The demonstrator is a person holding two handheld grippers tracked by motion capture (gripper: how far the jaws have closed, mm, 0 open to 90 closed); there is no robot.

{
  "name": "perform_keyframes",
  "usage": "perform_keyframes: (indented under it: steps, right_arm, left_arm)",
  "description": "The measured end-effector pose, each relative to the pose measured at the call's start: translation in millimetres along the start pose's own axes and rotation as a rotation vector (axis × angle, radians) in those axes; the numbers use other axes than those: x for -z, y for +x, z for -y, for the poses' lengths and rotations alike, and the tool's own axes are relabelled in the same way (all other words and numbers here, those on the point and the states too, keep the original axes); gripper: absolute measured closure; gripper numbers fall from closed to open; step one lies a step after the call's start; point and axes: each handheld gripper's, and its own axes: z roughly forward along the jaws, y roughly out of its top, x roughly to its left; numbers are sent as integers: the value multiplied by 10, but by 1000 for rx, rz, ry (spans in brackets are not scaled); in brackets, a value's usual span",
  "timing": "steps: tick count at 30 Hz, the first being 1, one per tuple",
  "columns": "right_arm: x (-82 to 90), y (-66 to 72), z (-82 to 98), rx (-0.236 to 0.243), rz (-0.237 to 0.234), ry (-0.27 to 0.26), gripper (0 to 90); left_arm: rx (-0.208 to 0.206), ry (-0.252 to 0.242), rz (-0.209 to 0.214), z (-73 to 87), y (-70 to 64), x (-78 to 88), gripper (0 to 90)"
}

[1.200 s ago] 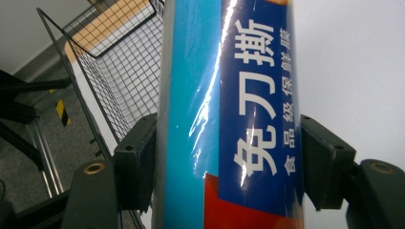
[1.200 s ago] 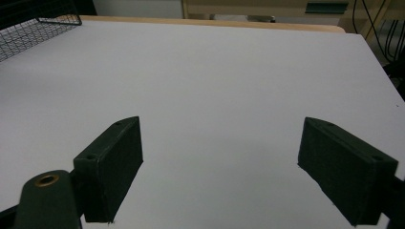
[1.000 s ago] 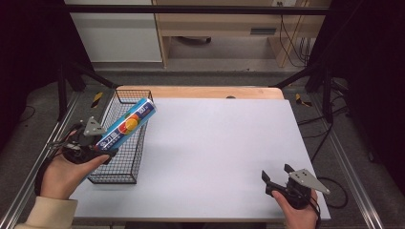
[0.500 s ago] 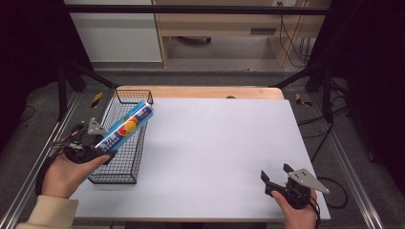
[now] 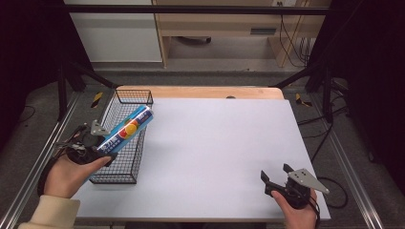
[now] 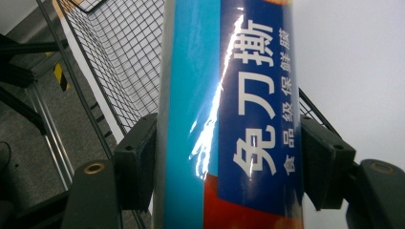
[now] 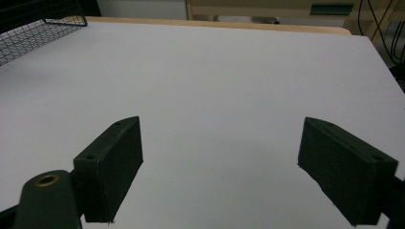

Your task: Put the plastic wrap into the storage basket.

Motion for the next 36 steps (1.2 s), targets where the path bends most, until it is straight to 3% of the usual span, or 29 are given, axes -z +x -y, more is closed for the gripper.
perform_keyframes:
  steps: [7,13,18,22,26,36]
  right_arm:
    - [5,-1,-1,-4,0,1,154]
    - [-1,2,0,-2,-2,0,154]
    - [4,2,-2,-11,-1,0,154]
    - [-3,8,-3,-11,-11,-2,154]
    - [-2,15,-7,-15,-21,-6,154]
    - [-12,18,-7,-13,-24,-5,155]
  left_arm:
    - [-7,11,-14,-19,-9,-43,323]
    - [45,46,-19,-30,-18,-54,323]
    - [45,108,-75,-105,-39,-72,323]
    - [48,128,-106,-169,-49,-66,323]
    - [25,166,-154,-216,-65,-109,323]
    - [22,223,-197,-220,-66,-205,323]
